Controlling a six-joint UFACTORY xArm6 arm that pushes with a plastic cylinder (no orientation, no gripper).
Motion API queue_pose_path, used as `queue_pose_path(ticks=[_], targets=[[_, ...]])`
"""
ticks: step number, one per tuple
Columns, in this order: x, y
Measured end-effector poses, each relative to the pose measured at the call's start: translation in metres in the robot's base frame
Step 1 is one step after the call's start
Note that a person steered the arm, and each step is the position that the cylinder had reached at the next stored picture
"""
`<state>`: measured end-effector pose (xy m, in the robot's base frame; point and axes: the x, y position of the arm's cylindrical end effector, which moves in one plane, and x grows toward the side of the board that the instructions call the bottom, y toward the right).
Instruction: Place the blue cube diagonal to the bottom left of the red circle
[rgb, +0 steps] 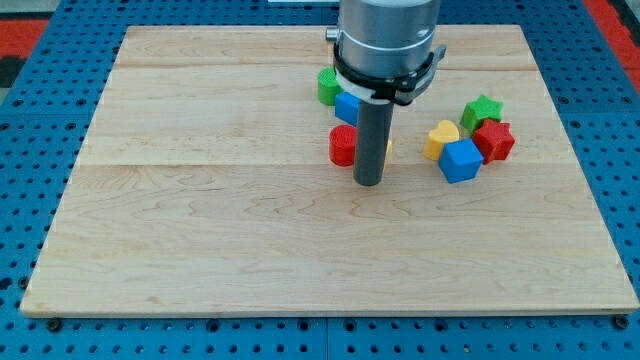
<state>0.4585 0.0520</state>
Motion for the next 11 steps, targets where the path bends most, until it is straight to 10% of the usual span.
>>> queue_pose_path(ticks=[2,5,11], targets=[[0.02,0.007],[0.002,0.178],[0.068,0.016]])
